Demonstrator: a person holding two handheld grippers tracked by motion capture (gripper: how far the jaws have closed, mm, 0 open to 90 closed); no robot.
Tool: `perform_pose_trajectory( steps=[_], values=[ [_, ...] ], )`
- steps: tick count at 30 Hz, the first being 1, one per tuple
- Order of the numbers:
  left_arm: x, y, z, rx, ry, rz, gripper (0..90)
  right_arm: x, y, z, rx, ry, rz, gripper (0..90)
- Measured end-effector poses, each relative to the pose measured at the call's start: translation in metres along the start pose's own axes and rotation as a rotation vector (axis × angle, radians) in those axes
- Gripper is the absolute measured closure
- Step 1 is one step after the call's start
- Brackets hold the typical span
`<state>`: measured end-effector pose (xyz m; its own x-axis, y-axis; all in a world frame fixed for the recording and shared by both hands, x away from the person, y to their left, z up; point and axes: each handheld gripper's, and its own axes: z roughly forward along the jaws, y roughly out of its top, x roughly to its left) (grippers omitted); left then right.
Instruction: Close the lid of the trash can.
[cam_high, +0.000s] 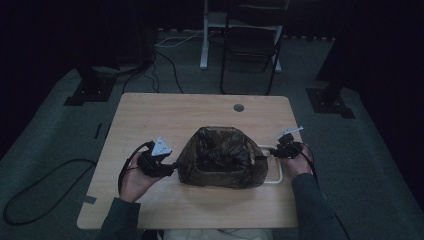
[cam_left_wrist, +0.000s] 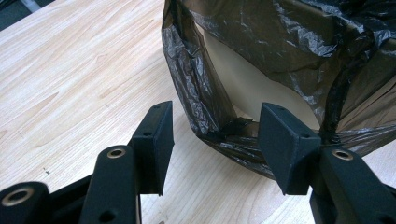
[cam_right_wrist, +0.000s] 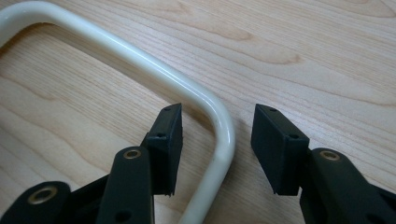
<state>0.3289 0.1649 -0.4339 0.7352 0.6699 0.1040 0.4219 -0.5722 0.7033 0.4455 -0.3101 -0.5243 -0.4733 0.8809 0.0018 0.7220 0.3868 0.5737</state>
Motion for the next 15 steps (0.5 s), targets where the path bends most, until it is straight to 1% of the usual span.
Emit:
perform_pose_trajectory(
  steps=[10, 15],
  values=[
    [0.0001, -0.0002, 0.0003, 0.0, 0.0, -0.001, 46.2, -0.001, 0.0012, 0.0016, 0.006, -0.002, -0.001, 58.7],
    [-0.0003, -0.0001, 0.0005, 0.0, 0.0, 0.0, 46.2, -0.0019, 0.0017, 0.0018, 0.007, 0.007, -0.004, 59.5]
  ],
)
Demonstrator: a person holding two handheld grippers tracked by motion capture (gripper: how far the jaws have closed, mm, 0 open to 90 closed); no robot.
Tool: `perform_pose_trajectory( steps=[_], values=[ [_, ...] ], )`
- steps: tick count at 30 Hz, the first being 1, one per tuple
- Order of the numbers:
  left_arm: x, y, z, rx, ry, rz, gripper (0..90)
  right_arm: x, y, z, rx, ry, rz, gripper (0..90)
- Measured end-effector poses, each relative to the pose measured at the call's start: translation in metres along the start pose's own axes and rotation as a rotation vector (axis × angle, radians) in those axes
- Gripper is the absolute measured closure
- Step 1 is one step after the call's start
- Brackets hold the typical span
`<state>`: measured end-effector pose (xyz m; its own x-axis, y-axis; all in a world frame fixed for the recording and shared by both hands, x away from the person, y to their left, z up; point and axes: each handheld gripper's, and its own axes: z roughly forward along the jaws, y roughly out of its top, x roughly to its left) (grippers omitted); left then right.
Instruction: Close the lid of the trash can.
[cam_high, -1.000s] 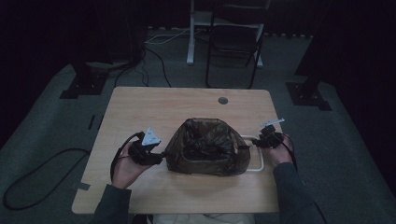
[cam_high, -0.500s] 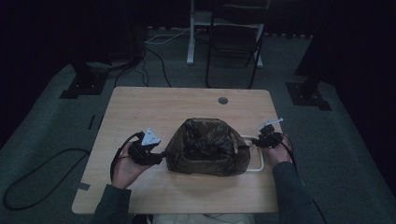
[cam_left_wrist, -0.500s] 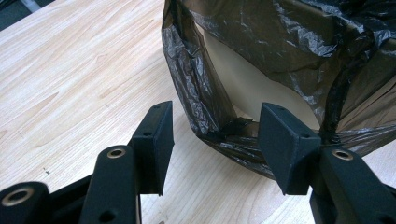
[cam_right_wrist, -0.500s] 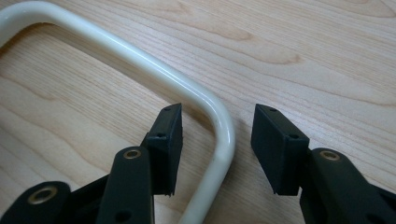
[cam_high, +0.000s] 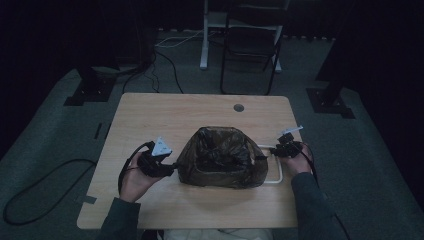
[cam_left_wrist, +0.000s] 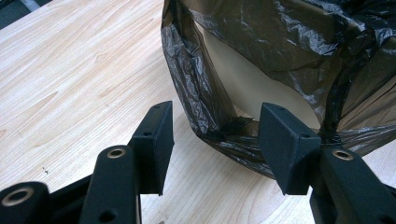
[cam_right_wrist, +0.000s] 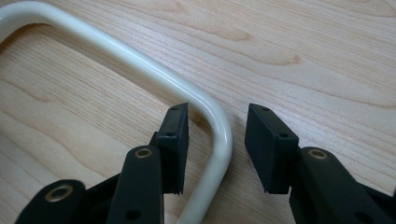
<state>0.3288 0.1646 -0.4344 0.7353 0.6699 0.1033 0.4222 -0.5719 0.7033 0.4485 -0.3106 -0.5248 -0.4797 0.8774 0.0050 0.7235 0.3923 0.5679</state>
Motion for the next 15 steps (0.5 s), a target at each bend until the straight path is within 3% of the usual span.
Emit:
perform_pose_trajectory(
  steps=[9, 15],
  values=[
    [0.0001, -0.0001, -0.0001, 0.0, 0.001, 0.0, 46.2, 0.0003, 0.0014, 0.001, -0.004, 0.015, -0.003, 59.8],
    [0.0002, -0.0003, -0.0004, -0.001, 0.001, -0.001, 46.2, -0.0001, 0.0016, 0.0008, -0.005, 0.019, -0.004, 66.3]
  ],
)
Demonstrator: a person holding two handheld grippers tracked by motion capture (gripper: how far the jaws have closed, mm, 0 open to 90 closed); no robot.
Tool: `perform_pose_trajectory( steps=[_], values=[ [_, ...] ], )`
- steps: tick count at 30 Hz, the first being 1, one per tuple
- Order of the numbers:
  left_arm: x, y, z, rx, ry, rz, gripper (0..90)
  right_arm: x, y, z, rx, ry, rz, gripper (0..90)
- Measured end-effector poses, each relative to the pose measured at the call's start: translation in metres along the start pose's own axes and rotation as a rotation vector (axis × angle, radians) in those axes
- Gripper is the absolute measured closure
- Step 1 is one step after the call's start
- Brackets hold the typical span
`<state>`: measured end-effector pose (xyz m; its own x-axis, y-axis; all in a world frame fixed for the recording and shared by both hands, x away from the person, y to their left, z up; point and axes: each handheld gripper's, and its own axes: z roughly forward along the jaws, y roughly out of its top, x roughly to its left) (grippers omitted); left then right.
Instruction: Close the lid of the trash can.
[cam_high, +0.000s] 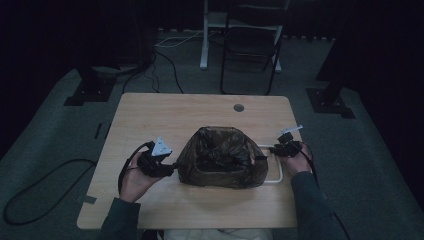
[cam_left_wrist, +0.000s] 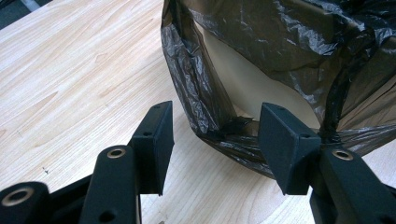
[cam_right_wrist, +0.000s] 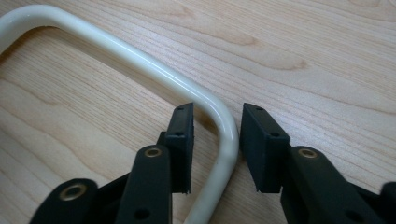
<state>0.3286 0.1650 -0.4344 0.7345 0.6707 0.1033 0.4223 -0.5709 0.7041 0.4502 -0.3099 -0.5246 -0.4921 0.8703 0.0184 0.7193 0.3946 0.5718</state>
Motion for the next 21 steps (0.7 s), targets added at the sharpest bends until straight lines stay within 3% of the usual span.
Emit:
perform_pose_trajectory(
  steps=[8, 12, 21],
  values=[
    [-0.0002, 0.0001, 0.0004, 0.001, 0.0, 0.001, 46.1, -0.0002, 0.0002, 0.0001, 0.0, -0.008, -0.004, 69.8],
    [-0.0001, -0.0002, 0.0009, 0.005, -0.001, 0.002, 46.2, -0.0015, 0.0019, 0.0014, 0.003, -0.01, -0.005, 61.3],
    [-0.0002, -0.0006, 0.0017, 0.006, -0.001, -0.002, 46.1, 0.0002, 0.0069, 0.0047, -0.005, 0.0, -0.031, 57.6]
  ],
)
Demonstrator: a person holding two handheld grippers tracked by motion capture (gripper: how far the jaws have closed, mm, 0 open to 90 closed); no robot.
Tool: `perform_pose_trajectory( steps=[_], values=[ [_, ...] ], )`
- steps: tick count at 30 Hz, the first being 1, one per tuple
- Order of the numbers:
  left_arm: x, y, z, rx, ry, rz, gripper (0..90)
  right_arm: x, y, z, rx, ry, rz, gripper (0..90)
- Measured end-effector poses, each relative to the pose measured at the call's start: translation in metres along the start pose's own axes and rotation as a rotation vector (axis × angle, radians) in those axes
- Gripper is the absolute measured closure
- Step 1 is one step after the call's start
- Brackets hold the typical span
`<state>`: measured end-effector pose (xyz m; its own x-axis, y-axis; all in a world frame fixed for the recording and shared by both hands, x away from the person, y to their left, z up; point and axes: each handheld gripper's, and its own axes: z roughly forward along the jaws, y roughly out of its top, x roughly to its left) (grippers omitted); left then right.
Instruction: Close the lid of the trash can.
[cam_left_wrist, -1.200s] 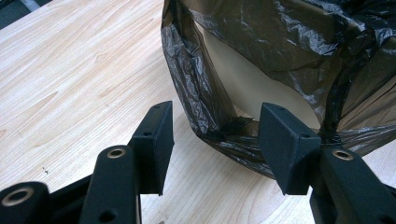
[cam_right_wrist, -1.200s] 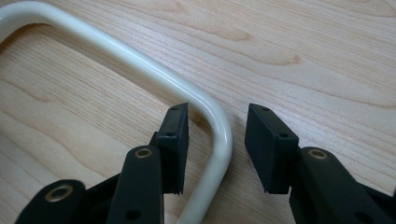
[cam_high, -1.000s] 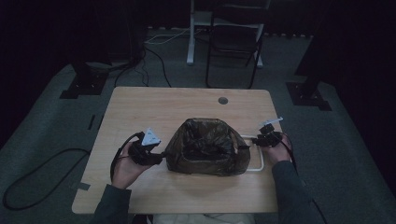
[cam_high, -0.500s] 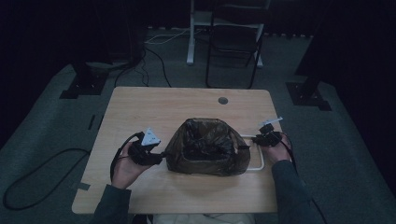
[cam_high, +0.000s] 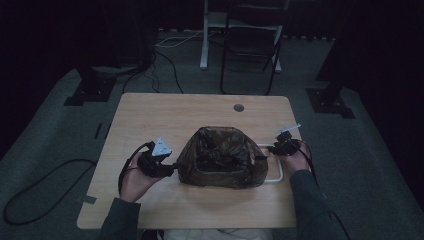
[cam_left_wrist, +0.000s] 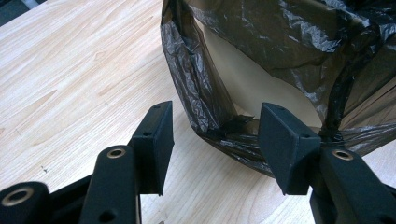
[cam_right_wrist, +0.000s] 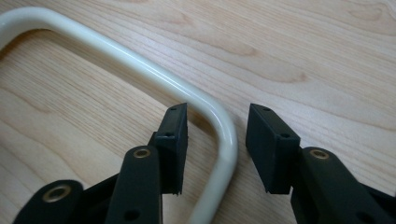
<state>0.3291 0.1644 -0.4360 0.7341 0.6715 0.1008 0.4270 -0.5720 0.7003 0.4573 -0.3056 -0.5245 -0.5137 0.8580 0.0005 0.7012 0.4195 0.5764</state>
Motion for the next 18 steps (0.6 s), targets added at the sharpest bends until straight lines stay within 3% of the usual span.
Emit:
perform_pose_trajectory(
  steps=[9, 15, 18],
  values=[
    [-0.0002, 0.0001, 0.0001, 0.0, -0.001, 0.001, 46.1, 0.0008, 0.0043, 0.0034, 0.004, -0.004, -0.004, 61.4],
    [-0.0004, 0.0001, 0.0006, 0.001, -0.002, 0.003, 46.0, -0.0004, 0.0036, 0.0022, 0.006, -0.02, -0.008, 75.2],
    [-0.0004, 0.0002, 0.0007, 0.002, -0.001, 0.005, 46.0, -0.001, 0.002, 0.0019, -0.003, -0.02, -0.005, 76.3]
  ],
)
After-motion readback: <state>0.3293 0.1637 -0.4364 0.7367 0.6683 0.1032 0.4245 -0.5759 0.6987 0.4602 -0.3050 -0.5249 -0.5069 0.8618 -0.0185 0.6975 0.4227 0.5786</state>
